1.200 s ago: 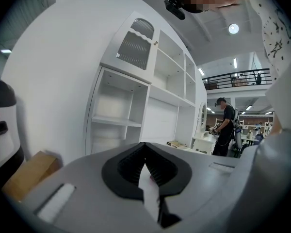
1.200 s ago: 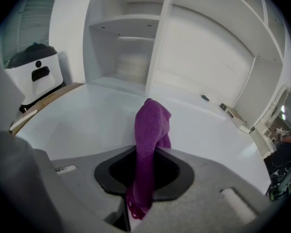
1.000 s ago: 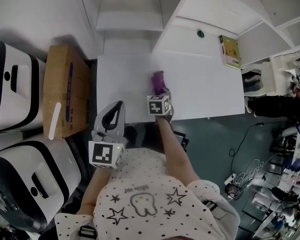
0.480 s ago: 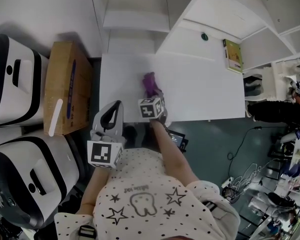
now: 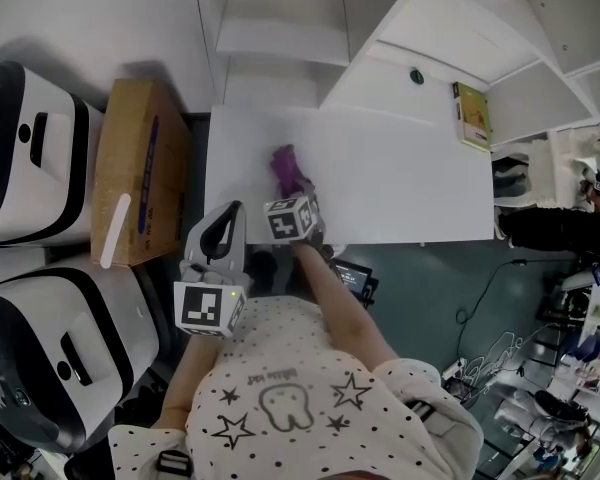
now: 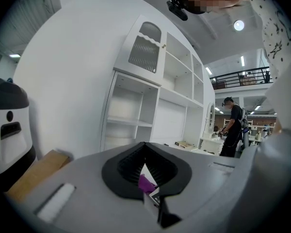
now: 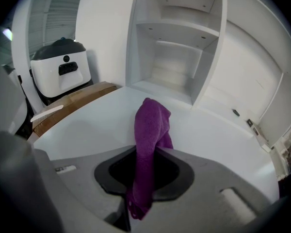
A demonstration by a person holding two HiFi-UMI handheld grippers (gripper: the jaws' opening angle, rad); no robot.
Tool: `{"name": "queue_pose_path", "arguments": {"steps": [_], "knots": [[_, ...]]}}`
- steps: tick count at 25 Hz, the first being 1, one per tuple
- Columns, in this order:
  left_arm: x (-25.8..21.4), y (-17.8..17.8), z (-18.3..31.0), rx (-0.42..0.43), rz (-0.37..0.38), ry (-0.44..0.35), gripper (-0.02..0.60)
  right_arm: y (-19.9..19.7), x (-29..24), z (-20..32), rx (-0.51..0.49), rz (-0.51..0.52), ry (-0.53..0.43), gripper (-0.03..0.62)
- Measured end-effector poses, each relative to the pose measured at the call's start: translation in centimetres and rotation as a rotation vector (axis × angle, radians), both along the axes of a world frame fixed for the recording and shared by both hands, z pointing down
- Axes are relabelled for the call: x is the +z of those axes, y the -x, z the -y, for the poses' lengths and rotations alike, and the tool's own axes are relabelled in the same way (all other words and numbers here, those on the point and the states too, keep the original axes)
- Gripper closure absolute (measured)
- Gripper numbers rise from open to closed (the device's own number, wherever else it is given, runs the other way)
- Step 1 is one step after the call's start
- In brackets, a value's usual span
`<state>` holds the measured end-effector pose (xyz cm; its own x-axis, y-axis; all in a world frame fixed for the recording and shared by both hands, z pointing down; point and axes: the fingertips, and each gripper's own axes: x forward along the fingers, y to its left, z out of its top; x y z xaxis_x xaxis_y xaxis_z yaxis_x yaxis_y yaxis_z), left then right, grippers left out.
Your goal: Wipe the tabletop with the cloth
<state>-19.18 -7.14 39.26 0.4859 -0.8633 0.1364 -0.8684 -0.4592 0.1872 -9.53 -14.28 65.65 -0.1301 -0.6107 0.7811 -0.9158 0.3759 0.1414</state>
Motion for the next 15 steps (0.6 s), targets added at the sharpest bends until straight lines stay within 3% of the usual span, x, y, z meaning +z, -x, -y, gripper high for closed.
{"name": "queue_pose_path", "arguments": {"steps": [15], "knots": [[0.3,0.8,0.0,-0.020,0.005,0.010,0.587,6.4,0.1,-1.0,-0.174,0.016,0.003,0.525]]}}
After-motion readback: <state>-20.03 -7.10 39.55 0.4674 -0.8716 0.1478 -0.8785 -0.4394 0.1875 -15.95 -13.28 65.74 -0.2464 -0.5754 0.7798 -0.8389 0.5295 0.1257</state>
